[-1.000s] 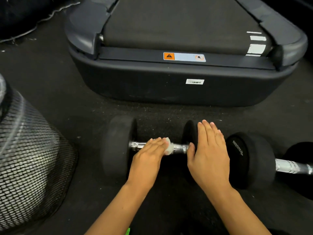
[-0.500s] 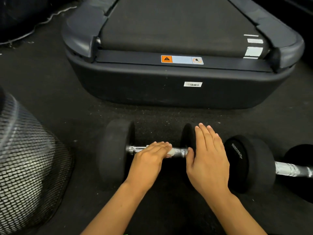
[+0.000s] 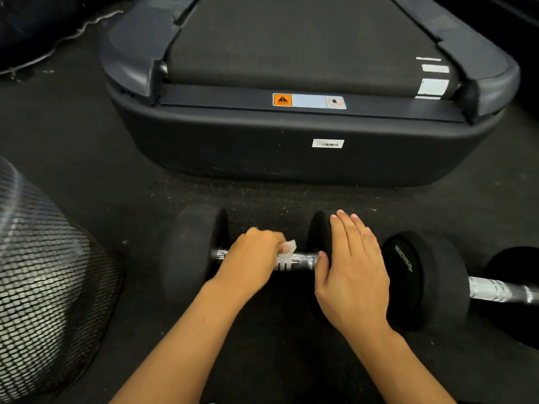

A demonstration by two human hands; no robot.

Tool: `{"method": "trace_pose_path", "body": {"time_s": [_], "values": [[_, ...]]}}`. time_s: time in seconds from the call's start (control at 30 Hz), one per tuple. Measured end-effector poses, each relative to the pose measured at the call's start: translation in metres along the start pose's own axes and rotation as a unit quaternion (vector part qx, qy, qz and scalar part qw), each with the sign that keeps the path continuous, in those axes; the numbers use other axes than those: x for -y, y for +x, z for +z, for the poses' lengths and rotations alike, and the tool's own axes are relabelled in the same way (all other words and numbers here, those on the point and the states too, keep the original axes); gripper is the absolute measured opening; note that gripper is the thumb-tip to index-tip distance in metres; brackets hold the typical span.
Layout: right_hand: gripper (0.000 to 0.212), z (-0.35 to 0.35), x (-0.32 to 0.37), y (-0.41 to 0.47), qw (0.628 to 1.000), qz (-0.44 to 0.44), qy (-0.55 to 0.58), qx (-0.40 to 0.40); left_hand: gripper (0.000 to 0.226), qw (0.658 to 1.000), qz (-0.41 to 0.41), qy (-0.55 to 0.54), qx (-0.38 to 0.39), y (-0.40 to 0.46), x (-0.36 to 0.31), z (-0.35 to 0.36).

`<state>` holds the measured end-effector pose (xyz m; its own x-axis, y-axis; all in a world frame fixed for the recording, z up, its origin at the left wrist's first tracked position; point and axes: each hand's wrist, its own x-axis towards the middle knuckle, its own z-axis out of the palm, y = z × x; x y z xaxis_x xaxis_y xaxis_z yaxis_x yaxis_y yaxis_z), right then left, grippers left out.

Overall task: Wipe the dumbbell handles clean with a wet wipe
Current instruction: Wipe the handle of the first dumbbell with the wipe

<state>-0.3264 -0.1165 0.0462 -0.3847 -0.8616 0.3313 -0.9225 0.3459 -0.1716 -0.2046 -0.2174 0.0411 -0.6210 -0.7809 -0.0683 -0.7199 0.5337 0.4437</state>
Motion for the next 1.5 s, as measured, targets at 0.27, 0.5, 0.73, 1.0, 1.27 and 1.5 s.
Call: {"method": "trace_pose_path", "body": {"time_s": [0.27,0.5,0.73,1.0,1.27,1.5], "values": [[0.055,0.0,-0.001,-0.002,1.0,-0.008,0.009,-0.01,0.022,0.999,0.008,0.036,-0.028,-0.016,0.006,0.001],[0.055,0.0,-0.002,-0.002,1.0,-0.002,0.01,-0.008,0.03,0.996,0.041,-0.017,-0.08,-0.024,0.013,0.006],[0.054,0.001,-0.001,-0.006,0.999,-0.003,0.023,-0.031,0.04,0.945,0.192,-0.023,-0.263,-0.054,0.031,0.061],[0.054,0.001,-0.001,-0.002,1.0,-0.003,0.022,-0.022,0.033,0.935,0.22,0.0,-0.278,-0.043,0.028,0.069],[0.054,0.003,-0.002,-0.002,0.999,-0.004,0.02,-0.029,0.032,0.937,0.213,-0.007,-0.276,-0.042,0.035,0.065],[0.054,0.004,-0.002,-0.001,0.999,-0.002,0.016,-0.034,0.036,0.953,0.189,-0.023,-0.235,-0.034,0.018,0.053]]}}
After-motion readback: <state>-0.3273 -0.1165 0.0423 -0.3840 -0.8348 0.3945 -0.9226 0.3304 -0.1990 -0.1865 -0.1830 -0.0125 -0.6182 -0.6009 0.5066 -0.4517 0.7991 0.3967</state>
